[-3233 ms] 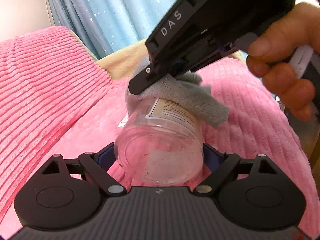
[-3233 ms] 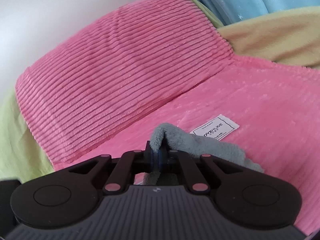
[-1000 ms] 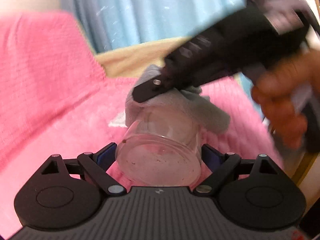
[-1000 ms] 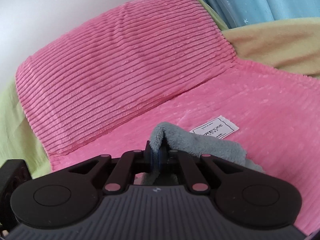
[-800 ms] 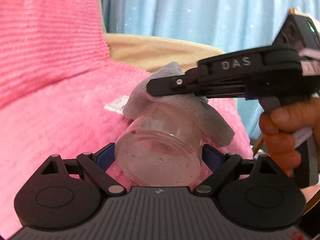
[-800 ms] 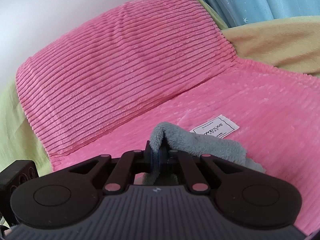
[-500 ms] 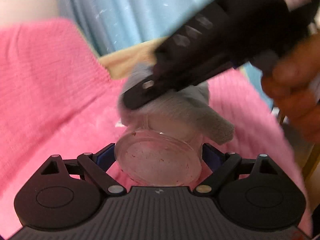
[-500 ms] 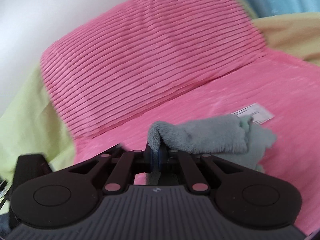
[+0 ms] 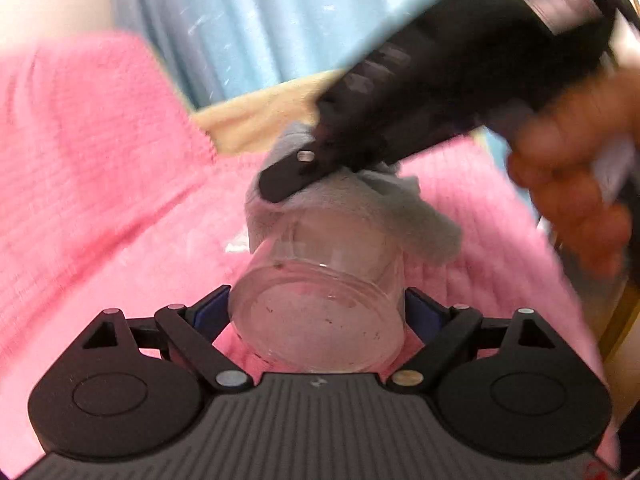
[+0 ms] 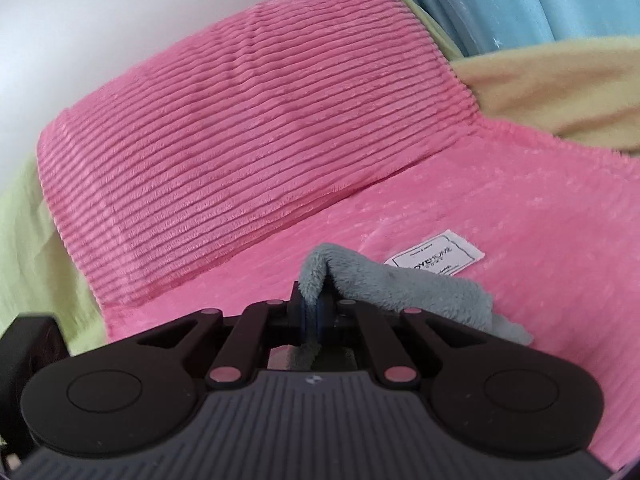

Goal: Clean container
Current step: 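Hold the jar base-up in the left tool while the right tool rubs the base with cloth, then keep the jar in the left tool while the right tool wipes the base rim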

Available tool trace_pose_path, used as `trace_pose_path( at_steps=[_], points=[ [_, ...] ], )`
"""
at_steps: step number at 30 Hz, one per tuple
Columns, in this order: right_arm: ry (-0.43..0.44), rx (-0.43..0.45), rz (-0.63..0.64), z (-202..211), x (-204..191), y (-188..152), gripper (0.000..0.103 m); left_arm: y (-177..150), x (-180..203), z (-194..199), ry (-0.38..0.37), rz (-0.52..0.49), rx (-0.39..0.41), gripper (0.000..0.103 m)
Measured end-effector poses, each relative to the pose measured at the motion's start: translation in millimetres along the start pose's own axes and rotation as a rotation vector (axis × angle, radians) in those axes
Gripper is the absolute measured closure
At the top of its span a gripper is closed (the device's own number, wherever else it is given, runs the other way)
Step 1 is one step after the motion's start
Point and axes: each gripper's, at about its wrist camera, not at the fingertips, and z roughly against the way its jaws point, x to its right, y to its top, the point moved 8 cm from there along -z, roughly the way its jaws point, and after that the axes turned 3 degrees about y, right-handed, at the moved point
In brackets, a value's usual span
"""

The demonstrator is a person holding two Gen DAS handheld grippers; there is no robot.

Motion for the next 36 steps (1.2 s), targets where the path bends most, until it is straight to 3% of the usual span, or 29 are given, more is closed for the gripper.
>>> trace_pose_path(
  at_steps=[5,8,11,17,19,23,27,36],
  points=[
    [0.003,0.0,-0.011,-1,2,0,0.101,-1,-22,-3,-0.106,0.243,-0.013,0.012],
    [0.007,-0.006,-0.012,0,1,-1,0.101,-1,-24,-3,-0.114,0.259,-0.015,0.012],
    [0.066,-0.035,-0.003,-2,-9,-4,0.101,2,-22,1,-0.086,0.187,-0.007,0.013],
    [0.145,-0.081,0.026,-7,-28,-12,0.101,-4,14,15,0.049,-0.106,0.014,0.013],
    [0.122,-0.068,0.021,-6,-22,-9,0.101,-5,22,16,0.087,-0.187,0.02,0.013],
    [0.024,-0.003,-0.046,0,5,0,0.101,-2,25,13,0.097,-0.218,0.026,0.013],
    [0.03,0.009,-0.105,0,14,0,0.101,0,21,14,0.065,-0.151,0.019,0.013],
    [0.02,0.004,-0.065,-1,8,-2,0.101,1,-1,12,-0.105,0.212,-0.045,0.012]
  ],
)
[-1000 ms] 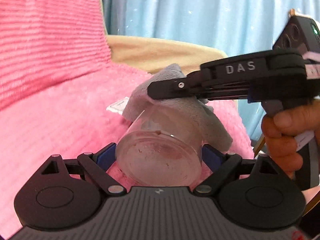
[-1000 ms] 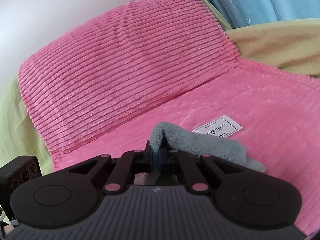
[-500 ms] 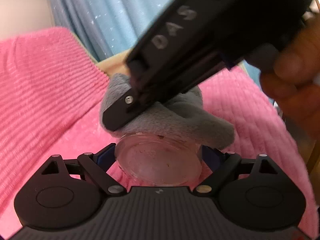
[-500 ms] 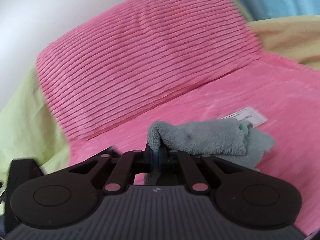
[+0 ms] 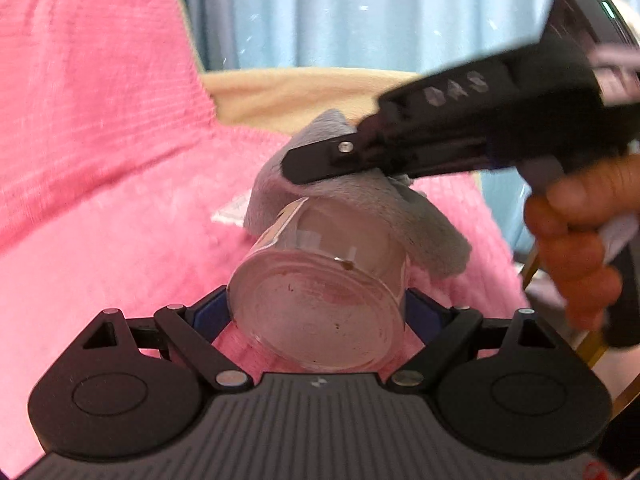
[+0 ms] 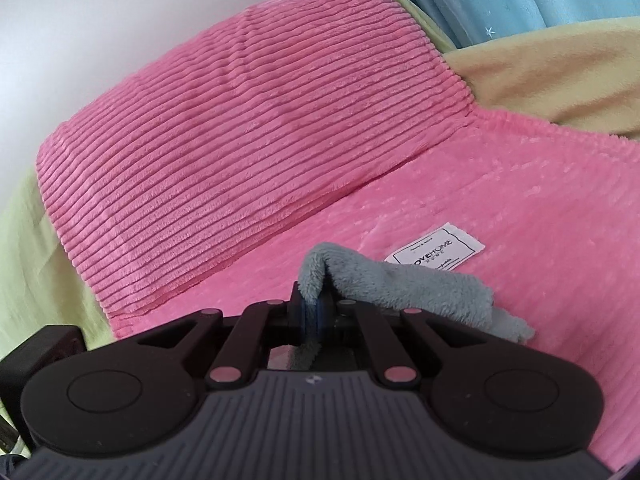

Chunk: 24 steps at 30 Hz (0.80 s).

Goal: Clean container
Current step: 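Keep the jar in the left tool while the right tool wipes the base rim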

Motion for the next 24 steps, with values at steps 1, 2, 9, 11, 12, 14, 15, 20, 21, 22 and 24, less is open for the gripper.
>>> trace_pose_path(
  at_steps=[1,2,9,11,12,14,15,20,21,22,24],
  points=[
    [0.0,0.0,0.001,0,-1,0,0.101,0,-5,0,-0.021,0.044,-0.004,0.012],
    [-0.001,0.001,0.002,0,-1,0,0.101,0,-9,-1,-0.042,0.087,-0.006,0.012],
    [0.025,-0.02,0.022,2,-12,-3,0.101,3,-22,-7,-0.079,0.169,-0.008,0.013],
    [0.053,-0.035,0.037,1,-20,-6,0.101,4,-19,-8,-0.038,0.1,0.0,0.013],
    [0.069,-0.044,0.043,0,-24,-9,0.101,4,-17,-8,-0.017,0.063,0.005,0.013],
    [0.098,-0.062,0.059,-1,-33,-13,0.101,4,-12,-8,0.043,-0.043,0.015,0.013],
    [0.107,-0.069,0.065,-1,-35,-15,0.101,4,-9,-8,0.074,-0.097,0.02,0.013],
    [0.066,-0.048,0.054,2,-27,-10,0.101,-3,13,-10,0.221,-0.408,0.043,0.013],
    [0.045,-0.034,0.046,3,-21,-8,0.101,-4,16,-11,0.23,-0.439,0.047,0.013],
    [0.029,-0.022,0.038,4,-17,-6,0.101,-5,18,-11,0.236,-0.455,0.049,0.013],
    [0.019,-0.009,0.023,4,-12,-4,0.101,-5,19,-12,0.235,-0.456,0.048,0.013]
  ],
)
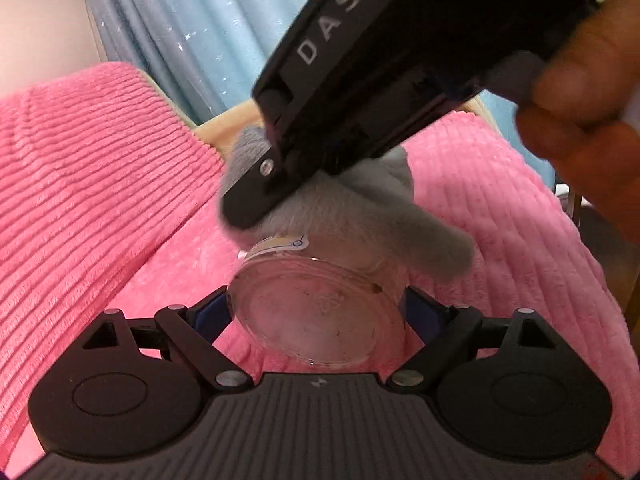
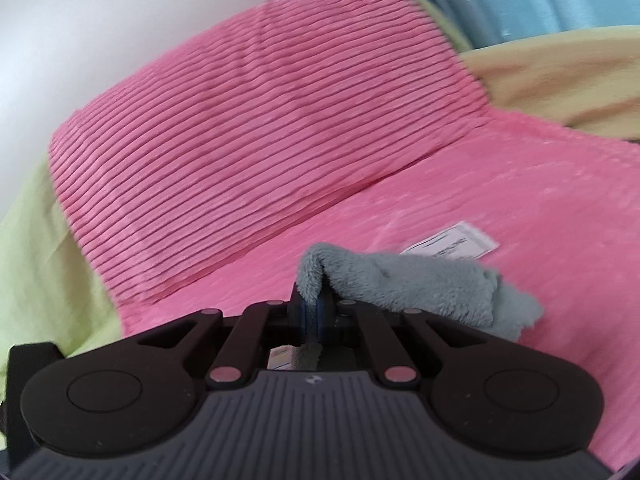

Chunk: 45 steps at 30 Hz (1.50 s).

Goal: Clean container
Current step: 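Keep the jar in the left tool while the right tool wipes the base rim, then rotate the jar upright with the left tool, opening toward the cloth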

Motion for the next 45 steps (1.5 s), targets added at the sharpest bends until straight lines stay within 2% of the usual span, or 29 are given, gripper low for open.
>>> trace_pose_path(
  at_steps=[2,8,18,20,22,25,29,34,36,40,45],
  points=[
    [-0.005,0.004,0.007,0,-1,0,0.101,0,-2,-1,-0.009,0.024,-0.005,0.013],
    [-0.029,0.004,0.07,-2,-7,-1,0.101,-7,-18,-5,-0.11,0.255,-0.065,0.013],
    [-0.041,0.001,0.092,-1,-8,0,0.101,-10,-33,-5,-0.206,0.437,-0.054,0.013],
    [-0.06,-0.002,0.136,2,-14,-1,0.101,-10,-33,-8,-0.201,0.428,-0.048,0.013],
    [-0.039,-0.013,0.149,4,-21,-4,0.1,-9,-32,-10,-0.187,0.402,-0.041,0.013],
    [0.022,-0.03,0.112,4,-28,-9,0.1,-5,-22,-7,-0.101,0.244,-0.033,0.013],
    [0.043,-0.036,0.102,2,-28,-9,0.101,-4,-12,-7,-0.057,0.125,-0.025,0.013],
    [-0.072,0.029,0.075,6,-1,3,0.101,-4,-12,-8,-0.053,0.109,-0.022,0.013],
    [-0.063,0.035,0.052,7,3,4,0.101,-4,-12,-10,-0.051,0.103,-0.021,0.013],
    [-0.072,0.034,0.088,4,-1,3,0.101,-5,-12,-7,-0.06,0.121,-0.025,0.013],
    [-0.068,0.037,0.078,1,2,3,0.101,-7,-19,-5,-0.133,0.241,-0.032,0.013]
  ],
)
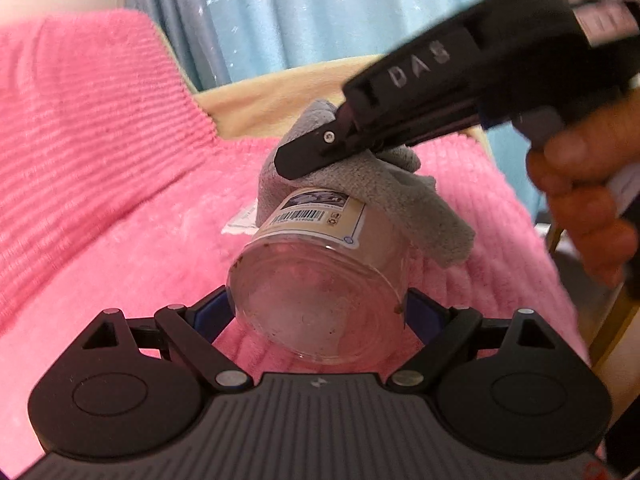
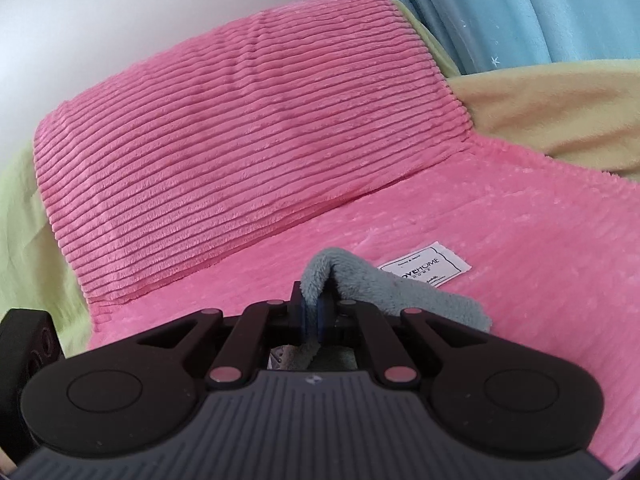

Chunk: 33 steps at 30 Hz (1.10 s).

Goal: Clean container
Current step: 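Rotate the jar upright with the left tool, opening toward the cloth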

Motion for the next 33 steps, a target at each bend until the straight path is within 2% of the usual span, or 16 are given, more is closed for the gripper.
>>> trace_pose_path(
  at_steps=[4,7,15,21,26,33],
  points=[
    [0.002,0.003,-0.01,1,2,0,0.101,-1,-7,0,-0.046,0.081,0.006,0.013],
    [0.001,0.003,-0.016,2,-1,-1,0.1,-1,-8,1,-0.048,0.087,0.008,0.013],
    [0.128,-0.048,-0.051,0,-21,-10,0.1,-3,-10,-1,-0.047,0.105,0.004,0.013],
    [0.07,-0.007,-0.087,4,0,-4,0.101,0,-5,-1,-0.028,0.058,-0.001,0.013],
    [0.062,0.012,-0.115,6,8,0,0.101,6,1,8,-0.012,-0.001,0.011,0.013],
    [0.029,-0.017,-0.167,3,23,-5,0.099,21,1,29,0.012,-0.032,0.037,0.014]
  ],
)
